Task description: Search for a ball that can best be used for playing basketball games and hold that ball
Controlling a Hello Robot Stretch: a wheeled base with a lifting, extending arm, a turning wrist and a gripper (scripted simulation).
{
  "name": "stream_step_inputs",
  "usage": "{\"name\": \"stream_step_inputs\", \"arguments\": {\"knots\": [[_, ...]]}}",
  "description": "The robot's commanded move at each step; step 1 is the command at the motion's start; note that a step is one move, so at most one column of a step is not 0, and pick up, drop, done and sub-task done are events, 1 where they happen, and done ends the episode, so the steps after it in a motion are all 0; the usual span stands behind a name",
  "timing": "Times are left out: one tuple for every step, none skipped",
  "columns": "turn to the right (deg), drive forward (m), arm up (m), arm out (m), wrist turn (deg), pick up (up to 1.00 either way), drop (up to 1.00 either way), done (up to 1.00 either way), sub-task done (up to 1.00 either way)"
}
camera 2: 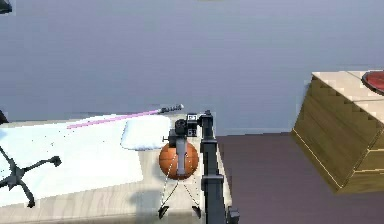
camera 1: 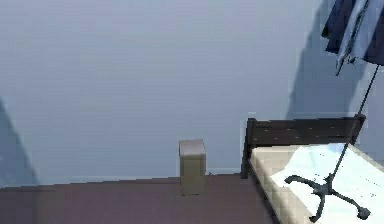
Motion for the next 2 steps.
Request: {"name": "stream_step_inputs", "arguments": {"knots": [[0.0,0.0,0.0,0.0,45.0,0.0,0.0,0.0,0.0],[0.0,0.0,0.0,0.0,45.0,0.0,0.0,0.0,0.0]]}}
